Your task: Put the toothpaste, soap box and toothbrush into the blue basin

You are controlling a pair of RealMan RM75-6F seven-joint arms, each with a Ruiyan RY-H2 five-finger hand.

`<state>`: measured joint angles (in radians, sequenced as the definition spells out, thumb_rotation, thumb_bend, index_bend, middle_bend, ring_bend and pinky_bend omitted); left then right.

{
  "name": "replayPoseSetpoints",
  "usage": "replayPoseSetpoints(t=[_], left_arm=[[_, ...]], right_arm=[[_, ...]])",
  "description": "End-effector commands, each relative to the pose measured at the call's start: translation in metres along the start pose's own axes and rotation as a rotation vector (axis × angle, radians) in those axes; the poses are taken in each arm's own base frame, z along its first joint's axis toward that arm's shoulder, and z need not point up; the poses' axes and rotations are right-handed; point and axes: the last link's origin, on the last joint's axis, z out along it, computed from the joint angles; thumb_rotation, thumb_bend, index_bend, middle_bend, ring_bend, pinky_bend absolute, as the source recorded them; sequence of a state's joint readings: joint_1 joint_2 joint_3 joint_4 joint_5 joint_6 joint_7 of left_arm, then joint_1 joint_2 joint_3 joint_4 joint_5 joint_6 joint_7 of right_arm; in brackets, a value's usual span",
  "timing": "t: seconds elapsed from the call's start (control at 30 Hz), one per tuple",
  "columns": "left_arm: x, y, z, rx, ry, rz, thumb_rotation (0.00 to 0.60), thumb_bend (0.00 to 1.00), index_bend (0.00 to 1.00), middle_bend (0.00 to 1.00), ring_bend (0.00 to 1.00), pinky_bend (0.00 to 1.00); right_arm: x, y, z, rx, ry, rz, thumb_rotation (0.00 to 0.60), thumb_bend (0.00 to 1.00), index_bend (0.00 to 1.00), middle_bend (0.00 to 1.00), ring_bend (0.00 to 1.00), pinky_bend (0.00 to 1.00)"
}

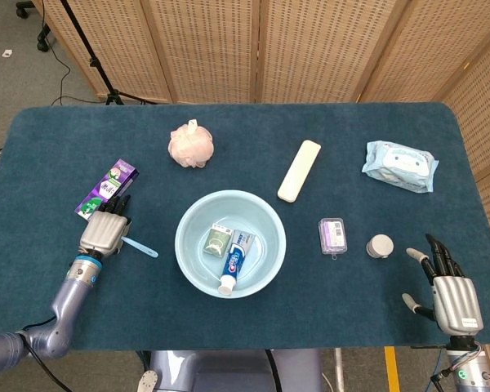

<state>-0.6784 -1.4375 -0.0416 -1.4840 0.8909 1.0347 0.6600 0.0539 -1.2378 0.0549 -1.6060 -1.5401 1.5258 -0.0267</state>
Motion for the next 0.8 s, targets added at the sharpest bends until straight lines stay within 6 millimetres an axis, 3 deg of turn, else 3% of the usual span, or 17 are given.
replayPoseSetpoints(t=[0.03,0.23,0.8], left_arm=[[-0.001,0.0,0.0,0.001,-0.001,0.0,0.6,0.38,0.63,0.0,0.01,0.17],[-0.001,0.0,0.001,0.007,0.001,0.002,0.6,0.39,0.64,0.0,0.01,0.17],[0.024,0.004,0.003,0.008,0.078,-0.05,0.6,0.4,0.67,0.0,0.01,0.17]], right_arm=[[0.0,0.0,0.0,0.0,0.0,0.0,0.6,0.2,0.21,0.0,0.0,0.21],[0.0,0.0,0.0,0.001,0.001,0.0,0.6,0.2,0.21,0.0,0.0,0.21],[0.0,0.001,0.0,-0.004,0.001,0.001,0.6,0.2,0.21,0.0,0.0,0.21]])
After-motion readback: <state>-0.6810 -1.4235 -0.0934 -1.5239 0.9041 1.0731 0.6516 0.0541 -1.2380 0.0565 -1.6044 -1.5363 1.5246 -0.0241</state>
